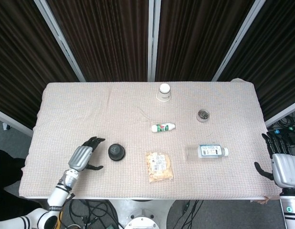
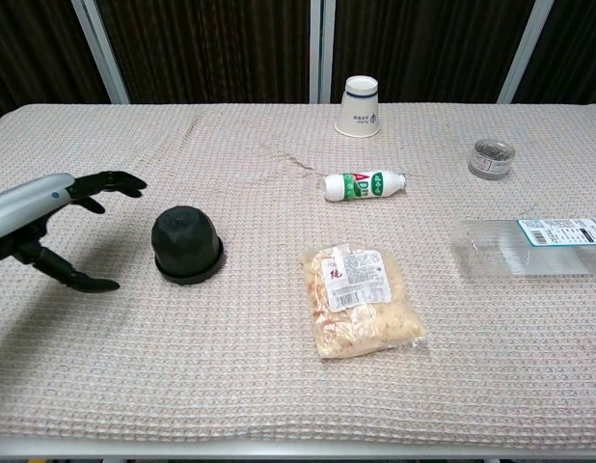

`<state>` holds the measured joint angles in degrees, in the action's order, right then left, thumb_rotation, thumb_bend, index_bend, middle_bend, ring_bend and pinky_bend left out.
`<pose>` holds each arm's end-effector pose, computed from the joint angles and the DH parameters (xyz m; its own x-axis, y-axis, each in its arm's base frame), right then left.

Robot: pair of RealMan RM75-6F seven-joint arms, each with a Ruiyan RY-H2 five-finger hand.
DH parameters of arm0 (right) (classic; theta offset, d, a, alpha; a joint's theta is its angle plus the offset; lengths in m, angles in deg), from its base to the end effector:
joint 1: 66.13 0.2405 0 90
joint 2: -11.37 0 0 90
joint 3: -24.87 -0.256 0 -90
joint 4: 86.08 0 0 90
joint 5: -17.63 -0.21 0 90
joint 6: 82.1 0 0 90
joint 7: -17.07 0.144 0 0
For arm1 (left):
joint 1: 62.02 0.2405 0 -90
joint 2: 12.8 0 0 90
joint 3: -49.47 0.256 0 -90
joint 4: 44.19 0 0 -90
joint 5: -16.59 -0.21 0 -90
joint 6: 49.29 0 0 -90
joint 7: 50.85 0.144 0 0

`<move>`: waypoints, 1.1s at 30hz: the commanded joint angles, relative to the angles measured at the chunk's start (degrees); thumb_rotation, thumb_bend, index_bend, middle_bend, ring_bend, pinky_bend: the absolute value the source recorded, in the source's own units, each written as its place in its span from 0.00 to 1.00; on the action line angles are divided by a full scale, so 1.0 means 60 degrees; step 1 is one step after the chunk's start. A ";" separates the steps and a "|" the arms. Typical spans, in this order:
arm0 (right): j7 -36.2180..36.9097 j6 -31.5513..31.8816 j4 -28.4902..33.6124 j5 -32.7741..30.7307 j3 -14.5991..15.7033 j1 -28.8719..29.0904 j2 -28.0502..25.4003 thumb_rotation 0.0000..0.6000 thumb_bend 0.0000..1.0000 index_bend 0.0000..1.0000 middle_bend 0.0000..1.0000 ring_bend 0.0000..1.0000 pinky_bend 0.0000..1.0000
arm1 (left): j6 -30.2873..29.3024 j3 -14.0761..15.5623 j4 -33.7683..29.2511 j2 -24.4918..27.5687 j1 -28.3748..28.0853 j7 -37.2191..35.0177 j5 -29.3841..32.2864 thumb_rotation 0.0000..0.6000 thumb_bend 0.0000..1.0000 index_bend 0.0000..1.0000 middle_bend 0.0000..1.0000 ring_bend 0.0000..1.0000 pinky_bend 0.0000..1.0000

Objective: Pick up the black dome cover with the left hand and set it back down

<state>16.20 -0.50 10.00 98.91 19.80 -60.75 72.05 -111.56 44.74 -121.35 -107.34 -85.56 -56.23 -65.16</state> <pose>-0.3112 -0.1908 0.1737 0.3921 -0.0226 0.9197 -0.9180 0.0550 0.3927 -0.2291 0.2608 -0.0400 0.1174 0.3522 0.9286 0.9765 -0.2109 -0.0434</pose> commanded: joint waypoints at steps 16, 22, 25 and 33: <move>0.0199 -0.0129 -0.0182 -0.0103 -0.0009 0.0017 0.0014 1.00 0.20 0.02 0.05 0.00 0.01 | 0.1008 -0.0306 0.0722 -0.0774 -0.0849 -0.0210 0.0618 1.00 0.00 0.11 0.16 0.07 0.19; 0.0223 -0.0145 -0.0208 -0.0134 -0.0008 0.0008 0.0002 1.00 0.20 0.02 0.05 0.00 0.01 | 0.1088 -0.0292 0.0905 -0.0930 -0.0997 -0.0373 0.0606 1.00 0.00 0.11 0.17 0.07 0.19; 0.0241 -0.0130 -0.0221 -0.0150 -0.0005 -0.0013 -0.0008 1.00 0.20 0.02 0.05 0.00 0.01 | 0.1200 -0.0287 0.1046 -0.1042 -0.1078 -0.0432 0.0659 1.00 0.00 0.11 0.17 0.07 0.20; 0.0313 -0.0184 -0.0316 -0.0277 -0.0037 -0.0021 0.0000 1.00 0.20 0.02 0.05 0.00 0.01 | 0.1250 -0.0288 0.1258 -0.1184 -0.1174 -0.0536 0.0738 1.00 0.00 0.11 0.20 0.09 0.22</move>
<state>18.06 -1.57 8.14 97.28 19.60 -60.88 72.03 -104.02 43.04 -113.85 -114.40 -92.57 -59.41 -60.72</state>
